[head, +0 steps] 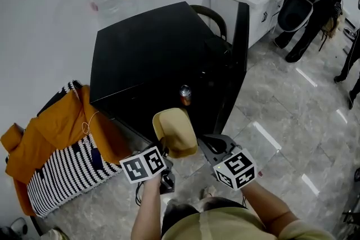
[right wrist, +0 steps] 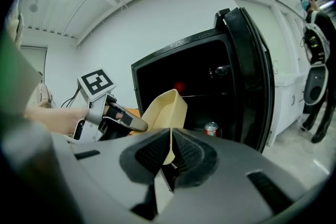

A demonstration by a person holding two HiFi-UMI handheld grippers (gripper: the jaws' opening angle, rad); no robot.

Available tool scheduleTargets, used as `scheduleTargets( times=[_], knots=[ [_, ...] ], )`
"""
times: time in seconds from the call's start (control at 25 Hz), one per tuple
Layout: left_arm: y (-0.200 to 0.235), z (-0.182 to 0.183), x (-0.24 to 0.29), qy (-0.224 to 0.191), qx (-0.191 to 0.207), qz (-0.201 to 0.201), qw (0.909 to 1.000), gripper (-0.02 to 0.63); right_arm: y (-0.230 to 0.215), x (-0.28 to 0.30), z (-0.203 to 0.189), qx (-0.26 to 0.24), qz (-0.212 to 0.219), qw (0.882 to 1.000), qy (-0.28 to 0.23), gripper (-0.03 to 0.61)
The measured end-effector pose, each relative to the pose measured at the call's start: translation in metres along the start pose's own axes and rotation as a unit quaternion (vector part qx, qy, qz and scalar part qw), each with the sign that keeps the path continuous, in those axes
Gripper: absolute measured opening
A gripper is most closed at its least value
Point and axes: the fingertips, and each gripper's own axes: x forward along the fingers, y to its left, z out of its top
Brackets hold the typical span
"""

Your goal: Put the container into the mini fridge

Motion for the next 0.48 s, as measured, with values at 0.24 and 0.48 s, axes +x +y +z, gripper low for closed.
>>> scheduleTargets(
  times=[0.24,0.48],
  knots=[
    [0.010,-0.009,0.004,0.005,-0.006,0.010,0.9999,0.028,-0.001,0.007,-0.006,0.005,0.001,1.000,0.007,0.031],
    [0.024,-0.030,0.014,0.021,-0.014,0.018,0.9995,0.028,0.000,0.013,-0.025,0.015,0.000,1.000,0.028,0.031]
  ],
)
